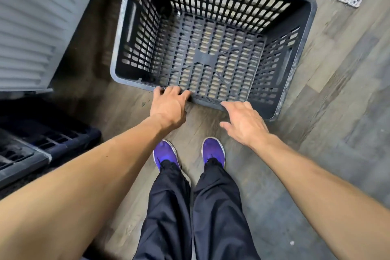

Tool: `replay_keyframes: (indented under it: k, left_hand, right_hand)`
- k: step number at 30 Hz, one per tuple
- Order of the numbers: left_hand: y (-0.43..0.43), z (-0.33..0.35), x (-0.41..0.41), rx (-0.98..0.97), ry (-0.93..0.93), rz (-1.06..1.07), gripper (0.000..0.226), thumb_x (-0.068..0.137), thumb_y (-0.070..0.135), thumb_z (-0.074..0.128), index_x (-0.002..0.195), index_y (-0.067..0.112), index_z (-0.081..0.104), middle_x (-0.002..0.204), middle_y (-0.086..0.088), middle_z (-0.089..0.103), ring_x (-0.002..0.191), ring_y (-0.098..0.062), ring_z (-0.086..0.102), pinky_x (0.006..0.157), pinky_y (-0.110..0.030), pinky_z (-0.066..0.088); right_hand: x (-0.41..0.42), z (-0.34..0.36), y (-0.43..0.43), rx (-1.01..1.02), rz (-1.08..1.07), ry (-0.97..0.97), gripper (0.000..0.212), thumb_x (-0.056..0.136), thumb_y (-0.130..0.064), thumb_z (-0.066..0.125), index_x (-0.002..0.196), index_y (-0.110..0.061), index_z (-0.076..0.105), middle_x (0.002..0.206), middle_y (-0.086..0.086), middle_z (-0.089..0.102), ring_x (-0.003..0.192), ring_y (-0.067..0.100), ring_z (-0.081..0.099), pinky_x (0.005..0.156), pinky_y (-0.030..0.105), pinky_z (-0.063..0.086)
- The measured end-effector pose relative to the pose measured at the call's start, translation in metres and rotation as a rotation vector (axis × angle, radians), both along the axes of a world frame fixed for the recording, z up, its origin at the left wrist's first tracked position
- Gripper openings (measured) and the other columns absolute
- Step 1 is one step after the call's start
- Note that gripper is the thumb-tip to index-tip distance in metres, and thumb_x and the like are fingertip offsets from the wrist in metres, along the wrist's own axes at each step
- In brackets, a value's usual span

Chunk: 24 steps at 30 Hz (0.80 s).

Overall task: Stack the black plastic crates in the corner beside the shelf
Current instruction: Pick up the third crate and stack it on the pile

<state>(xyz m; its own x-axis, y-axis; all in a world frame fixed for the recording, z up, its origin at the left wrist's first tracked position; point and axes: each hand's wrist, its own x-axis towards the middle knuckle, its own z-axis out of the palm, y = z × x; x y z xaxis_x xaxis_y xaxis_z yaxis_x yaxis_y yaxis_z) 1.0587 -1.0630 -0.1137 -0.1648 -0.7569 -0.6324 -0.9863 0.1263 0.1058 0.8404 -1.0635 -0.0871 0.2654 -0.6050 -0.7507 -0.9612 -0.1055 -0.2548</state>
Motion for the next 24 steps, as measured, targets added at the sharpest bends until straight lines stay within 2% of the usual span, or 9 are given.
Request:
replay_keyframes:
  k: [3,7,12,17,20,24]
  left_hand:
    - [-0.019,-0.019,0.009,-0.008,-0.058,-0.077,0.043,0.088,0.028,0.056,0.13,0.035,0.052,0.122,0.002,0.059,0.119,-0.023,0.049,0.109,-0.053,0.019]
    - [-0.04,-0.041,0.02,0.148,0.054,-0.066,0.04,0.093,0.032,0.057,0.131,0.042,0.052,0.124,0.001,0.056,0.118,-0.027,0.048,0.093,-0.047,0.042]
    - [-0.039,-0.046,0.018,0.111,0.026,-0.146,0.046,0.097,0.021,0.051,0.136,0.044,0.047,0.124,0.0,0.05,0.116,-0.028,0.046,0.087,-0.046,0.045]
    - [-0.038,-0.027,0.01,0.087,0.049,-0.128,0.042,0.099,0.016,0.046,0.133,0.04,0.052,0.121,0.001,0.053,0.111,-0.028,0.049,0.079,-0.041,0.047]
    - [-0.042,-0.002,0.006,-0.002,0.069,-0.178,0.03,0.1,0.022,0.044,0.124,0.035,0.053,0.114,0.002,0.061,0.101,-0.03,0.062,0.077,-0.04,0.048]
    - [-0.048,0.03,0.007,-0.074,0.058,-0.262,0.013,0.099,0.026,0.045,0.112,0.03,0.046,0.099,-0.002,0.071,0.087,-0.032,0.067,0.063,-0.037,0.042]
  right_hand:
    - [0.012,-0.024,-0.005,0.03,-0.016,0.008,0.063,0.094,-0.039,0.056,0.15,-0.024,0.03,0.145,0.008,0.045,0.132,0.031,0.036,0.106,0.044,0.033]
    - [0.018,-0.053,-0.019,0.084,-0.065,0.013,0.056,0.095,-0.04,0.055,0.148,-0.032,0.036,0.142,0.007,0.047,0.129,0.032,0.043,0.103,0.042,0.039]
    - [0.023,-0.066,-0.023,0.054,-0.034,0.006,0.046,0.097,-0.038,0.053,0.142,-0.038,0.045,0.129,0.01,0.048,0.119,0.037,0.052,0.097,0.043,0.043]
    - [0.015,-0.044,-0.024,0.041,-0.026,0.012,0.043,0.1,-0.035,0.048,0.142,-0.039,0.043,0.136,0.005,0.058,0.123,0.032,0.053,0.1,0.043,0.043]
    - [0.005,-0.016,-0.037,0.027,0.024,0.004,0.033,0.099,-0.035,0.049,0.131,-0.04,0.054,0.123,0.004,0.066,0.113,0.032,0.059,0.094,0.04,0.046]
    - [-0.001,0.024,-0.057,0.024,0.115,0.049,0.021,0.096,-0.029,0.049,0.111,-0.036,0.061,0.102,0.002,0.068,0.098,0.031,0.062,0.077,0.037,0.047]
